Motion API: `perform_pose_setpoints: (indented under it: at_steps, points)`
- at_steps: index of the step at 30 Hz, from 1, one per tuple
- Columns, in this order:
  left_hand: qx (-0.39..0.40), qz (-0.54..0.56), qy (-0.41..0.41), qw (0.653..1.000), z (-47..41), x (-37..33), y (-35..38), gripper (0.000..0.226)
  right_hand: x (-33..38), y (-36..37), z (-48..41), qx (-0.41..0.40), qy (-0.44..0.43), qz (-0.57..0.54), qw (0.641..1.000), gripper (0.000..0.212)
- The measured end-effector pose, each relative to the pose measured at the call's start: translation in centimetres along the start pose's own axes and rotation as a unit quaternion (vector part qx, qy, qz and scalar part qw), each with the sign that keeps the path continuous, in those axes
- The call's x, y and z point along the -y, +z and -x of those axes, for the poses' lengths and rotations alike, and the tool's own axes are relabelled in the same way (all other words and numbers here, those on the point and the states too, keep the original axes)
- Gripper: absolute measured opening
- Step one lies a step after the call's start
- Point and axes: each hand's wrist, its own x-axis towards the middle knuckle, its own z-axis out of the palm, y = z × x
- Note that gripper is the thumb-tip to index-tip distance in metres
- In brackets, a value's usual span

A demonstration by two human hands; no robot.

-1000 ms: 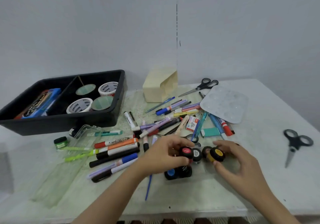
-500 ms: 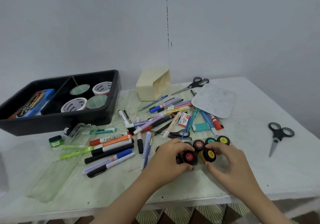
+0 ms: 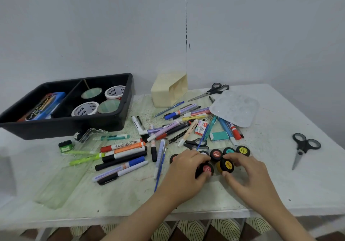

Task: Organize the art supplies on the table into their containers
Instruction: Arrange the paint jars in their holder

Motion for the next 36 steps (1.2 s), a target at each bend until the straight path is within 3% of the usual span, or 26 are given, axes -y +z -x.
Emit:
perform_pose_setpoints:
  at_steps: [6,20,24,36]
  points:
    - [-0.007,-0.011,0.004,1.000,0.05,0.02,0.29,0.022,0.14,0.13,0.04,-0.014,-0.007,0.000,1.000,0.024]
    - [0.005,-0.101,0.002,0.995,0.20,-0.60,0.37,0.036,0.58,-0.04,-0.38,-0.019,-0.003,0.025,0.999,0.029]
    - [0.020,-0.041,-0.032,0.998,-0.03,-0.32,0.09,0.033,0.55,-0.12,-0.37,-0.030,0.006,0.021,0.999,0.023]
    - [0.006,-0.016,-0.048,0.999,0.25,-0.36,0.00,0.032,0.47,-0.06,-0.32,0.007,0.017,0.045,0.999,0.029]
